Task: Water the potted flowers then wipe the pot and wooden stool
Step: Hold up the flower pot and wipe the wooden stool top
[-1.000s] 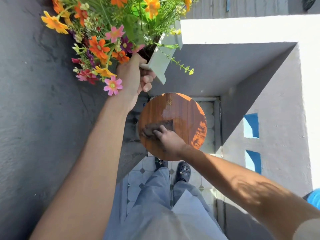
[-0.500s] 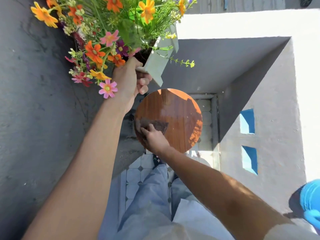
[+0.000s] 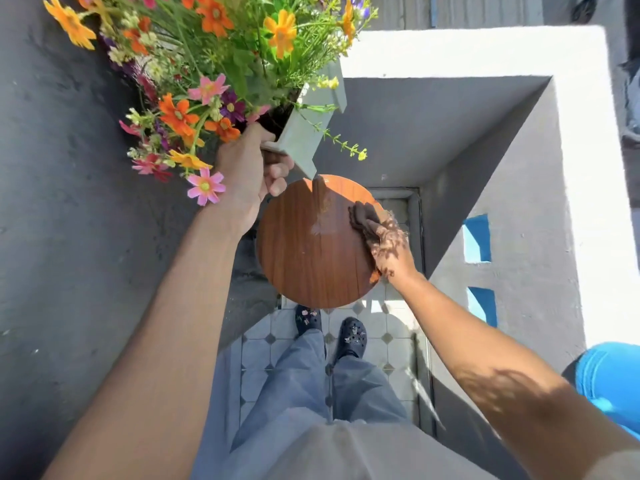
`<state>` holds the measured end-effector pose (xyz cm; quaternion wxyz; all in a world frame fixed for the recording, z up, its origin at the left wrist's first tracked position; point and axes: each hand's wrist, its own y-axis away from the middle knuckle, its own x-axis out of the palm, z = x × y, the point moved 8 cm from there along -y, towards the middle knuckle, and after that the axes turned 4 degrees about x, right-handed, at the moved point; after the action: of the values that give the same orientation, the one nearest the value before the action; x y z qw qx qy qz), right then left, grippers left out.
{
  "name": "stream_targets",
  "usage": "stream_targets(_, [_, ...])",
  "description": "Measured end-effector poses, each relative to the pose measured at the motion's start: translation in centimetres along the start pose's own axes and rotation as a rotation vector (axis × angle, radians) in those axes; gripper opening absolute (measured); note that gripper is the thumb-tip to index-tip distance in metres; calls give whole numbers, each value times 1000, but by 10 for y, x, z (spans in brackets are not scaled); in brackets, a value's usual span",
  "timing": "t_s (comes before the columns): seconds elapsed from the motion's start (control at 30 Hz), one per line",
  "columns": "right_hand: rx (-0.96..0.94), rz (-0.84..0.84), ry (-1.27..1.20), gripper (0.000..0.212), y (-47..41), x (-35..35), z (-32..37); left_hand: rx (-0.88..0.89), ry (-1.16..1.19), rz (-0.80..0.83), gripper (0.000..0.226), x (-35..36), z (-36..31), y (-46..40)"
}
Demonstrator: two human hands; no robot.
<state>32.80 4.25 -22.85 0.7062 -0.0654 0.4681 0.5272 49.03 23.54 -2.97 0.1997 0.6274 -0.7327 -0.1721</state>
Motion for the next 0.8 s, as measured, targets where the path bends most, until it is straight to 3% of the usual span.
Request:
stream_targets(0.1, [-62, -38, -91, 42, 2, 9, 27, 3, -22, -5, 22, -2, 3, 3])
stream_targets(0.33, [-178, 276, 51, 55, 73, 116, 82, -3, 65, 0, 23, 1, 6, 13])
stream_targets(0.43, [-220, 384, 112, 56, 105, 134, 77, 0, 39, 3, 23, 3, 6, 14])
stream_targets(0.53, [-283, 389, 150, 52, 115, 115, 56, 2, 37, 4, 24, 3, 5, 15])
stream_targets(0.8, [138, 196, 53, 49, 21, 15, -32, 9, 33, -1, 25, 0, 7, 20])
